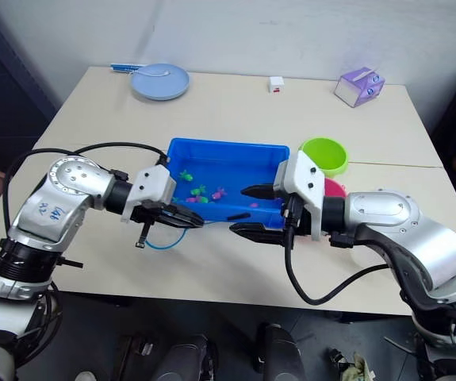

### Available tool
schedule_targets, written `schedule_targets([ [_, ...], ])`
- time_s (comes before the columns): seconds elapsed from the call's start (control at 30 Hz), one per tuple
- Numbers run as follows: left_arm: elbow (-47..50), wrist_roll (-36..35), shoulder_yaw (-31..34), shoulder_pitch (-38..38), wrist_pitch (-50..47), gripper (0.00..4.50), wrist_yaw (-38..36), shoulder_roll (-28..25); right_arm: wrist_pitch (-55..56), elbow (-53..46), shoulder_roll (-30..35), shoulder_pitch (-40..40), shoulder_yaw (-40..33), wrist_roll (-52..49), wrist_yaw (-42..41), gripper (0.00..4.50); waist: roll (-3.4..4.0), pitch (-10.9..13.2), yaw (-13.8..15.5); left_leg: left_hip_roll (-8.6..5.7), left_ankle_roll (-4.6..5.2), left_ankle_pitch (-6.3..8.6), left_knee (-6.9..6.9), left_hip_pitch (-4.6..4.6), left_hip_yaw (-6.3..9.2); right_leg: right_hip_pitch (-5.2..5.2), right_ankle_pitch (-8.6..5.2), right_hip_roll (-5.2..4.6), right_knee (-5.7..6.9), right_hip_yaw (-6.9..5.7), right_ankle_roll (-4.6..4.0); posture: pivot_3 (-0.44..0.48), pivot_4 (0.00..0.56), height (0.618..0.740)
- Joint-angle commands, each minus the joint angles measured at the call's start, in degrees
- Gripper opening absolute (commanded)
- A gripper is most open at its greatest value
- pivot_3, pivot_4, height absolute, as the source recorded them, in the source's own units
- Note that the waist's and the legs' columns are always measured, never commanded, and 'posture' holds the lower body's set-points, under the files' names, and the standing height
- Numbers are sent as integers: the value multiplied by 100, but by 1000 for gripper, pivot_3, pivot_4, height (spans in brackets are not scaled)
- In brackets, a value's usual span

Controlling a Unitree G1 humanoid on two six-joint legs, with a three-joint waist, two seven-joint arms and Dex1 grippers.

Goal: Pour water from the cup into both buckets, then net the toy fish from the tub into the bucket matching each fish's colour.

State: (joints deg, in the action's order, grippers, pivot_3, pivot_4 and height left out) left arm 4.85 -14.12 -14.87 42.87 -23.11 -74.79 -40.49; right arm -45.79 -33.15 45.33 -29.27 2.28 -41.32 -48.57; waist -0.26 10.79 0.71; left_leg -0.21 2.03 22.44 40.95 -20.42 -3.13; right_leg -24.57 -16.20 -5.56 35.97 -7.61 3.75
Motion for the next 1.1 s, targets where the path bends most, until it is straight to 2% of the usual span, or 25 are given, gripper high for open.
schedule_targets([
  [0.03,136,-62,-67,284,42,46,113,332,-37,-129,174,-54,115,172,-51,4500,0,0,34,0,0,0,2,0,0,2,0,0,0,0,0,0,150,739],
  [0.13,43,26,-124,349,190,0,64,433,-58,-242,352,70,244,255,-181,3677,0,0,41,-1,3,2,3,0,-1,1,1,-1,0,2,1,0,150,739],
  [0.2,6,55,-140,360,266,0,15,419,-14,-265,388,116,267,326,-181,2719,1,0,43,0,3,2,3,0,-1,1,1,-1,0,1,1,0,150,739],
  [0.47,33,11,-145,375,257,0,-64,449,28,-266,376,113,286,471,-144,2719,1,0,60,0,3,2,4,0,1,2,1,-2,-1,0,1,0,150,739],
  [0.57,33,19,-138,383,256,0,-54,465,26,-258,354,86,291,490,-124,1864,0,0,59,0,3,2,4,0,1,2,1,-1,-1,0,1,0,150,739],
  [0.63,39,19,-139,386,241,0,-50,470,55,-245,335,60,293,561,-82,954,1,0,58,0,3,2,4,0,1,2,1,-1,0,0,1,0,150,739],
  [0.67,41,19,-140,387,235,0,-52,471,74,-241,334,52,297,599,-68,786,0,0,59,0,3,2,4,0,1,2,1,-1,0,0,1,0,150,739],
  [0.8,1,-93,-42,354,-150,0,120,526,66,-272,329,13,231,636,-5,800,1,0,60,0,3,2,4,0,1,2,1,-1,0,0,1,0,150,739],
  [0.83,-67,-182,65,336,-329,688,208,550,37,-315,339,8,161,620,45,800,1,0,61,0,3,2,4,0,1,2,1,-1,0,0,1,0,150,739],
  [0.87,-156,-278,222,302,-453,969,282,546,13,-352,380,-7,59,611,87,800,0,0,60,0,3,2,4,0,1,2,1,-1,0,0,1,0,150,739],
  [0.97,-286,-607,713,163,-818,2299,440,448,4,-357,552,-76,-258,632,162,800,1,0,45,0,3,2,4,0,2,1,1,-1,0,1,1,0,150,739],
  [1.1,-274,-1091,1412,-225,-1126,4167,556,270,517,36,1070,-235,-379,1226,-43,800,1,0,21,2,3,2,3,1,3,1,1,-1,0,1,1,0,150,739],
])
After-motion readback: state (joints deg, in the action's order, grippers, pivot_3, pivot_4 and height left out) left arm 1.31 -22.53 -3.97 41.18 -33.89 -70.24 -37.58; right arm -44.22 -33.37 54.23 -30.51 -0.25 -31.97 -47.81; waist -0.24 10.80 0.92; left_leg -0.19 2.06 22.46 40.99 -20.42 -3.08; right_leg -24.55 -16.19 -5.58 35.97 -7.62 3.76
